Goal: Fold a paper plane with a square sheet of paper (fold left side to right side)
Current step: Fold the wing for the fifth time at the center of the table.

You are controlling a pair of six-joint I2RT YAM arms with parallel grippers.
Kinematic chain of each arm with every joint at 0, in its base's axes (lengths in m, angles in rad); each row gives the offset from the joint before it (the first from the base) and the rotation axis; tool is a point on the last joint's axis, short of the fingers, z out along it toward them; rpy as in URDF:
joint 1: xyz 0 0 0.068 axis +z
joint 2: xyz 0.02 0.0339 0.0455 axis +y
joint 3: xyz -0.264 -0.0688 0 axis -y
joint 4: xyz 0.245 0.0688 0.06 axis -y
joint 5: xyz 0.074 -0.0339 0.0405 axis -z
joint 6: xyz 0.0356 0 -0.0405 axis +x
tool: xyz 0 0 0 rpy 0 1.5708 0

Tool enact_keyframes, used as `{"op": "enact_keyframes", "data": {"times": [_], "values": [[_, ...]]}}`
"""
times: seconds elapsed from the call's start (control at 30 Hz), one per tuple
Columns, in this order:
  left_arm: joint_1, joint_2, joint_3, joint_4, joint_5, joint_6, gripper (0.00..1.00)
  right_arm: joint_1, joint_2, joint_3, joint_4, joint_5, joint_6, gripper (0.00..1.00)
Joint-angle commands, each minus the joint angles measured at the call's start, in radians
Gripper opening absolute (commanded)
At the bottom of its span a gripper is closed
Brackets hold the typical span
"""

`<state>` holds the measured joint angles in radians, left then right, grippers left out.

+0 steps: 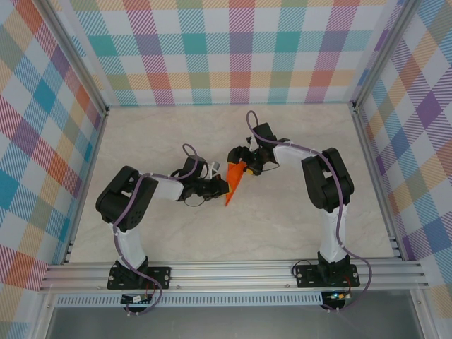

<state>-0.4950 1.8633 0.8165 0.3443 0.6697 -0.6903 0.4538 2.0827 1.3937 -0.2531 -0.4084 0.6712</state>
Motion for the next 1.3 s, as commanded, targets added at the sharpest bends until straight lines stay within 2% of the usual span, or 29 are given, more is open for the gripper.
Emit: {"op": "enact_keyframes", "data": {"times": [0.0,0.63,0.97,1.07,1.27], "values": [[0.016,0.012,0.012,-0.016,0.01,0.015,0.0,0.008,0.04,-0.004,-0.086,0.025,-0.017,0.84],[0.017,0.074,0.024,0.001,0.018,0.015,0.0,0.01,0.036,0.0,-0.081,0.012,-0.021,0.84],[0.017,0.107,0.022,0.009,0.016,0.01,0.0,-0.002,-0.132,-0.037,-0.066,0.071,-0.052,0.85],[0.018,0.108,0.021,0.009,0.015,0.011,0.0,0.001,-0.165,-0.073,-0.039,0.04,-0.035,0.74],[0.016,0.103,0.02,-0.002,0.014,0.017,0.0,0.047,-0.182,-0.134,0.046,-0.052,0.0,0.37]]}}
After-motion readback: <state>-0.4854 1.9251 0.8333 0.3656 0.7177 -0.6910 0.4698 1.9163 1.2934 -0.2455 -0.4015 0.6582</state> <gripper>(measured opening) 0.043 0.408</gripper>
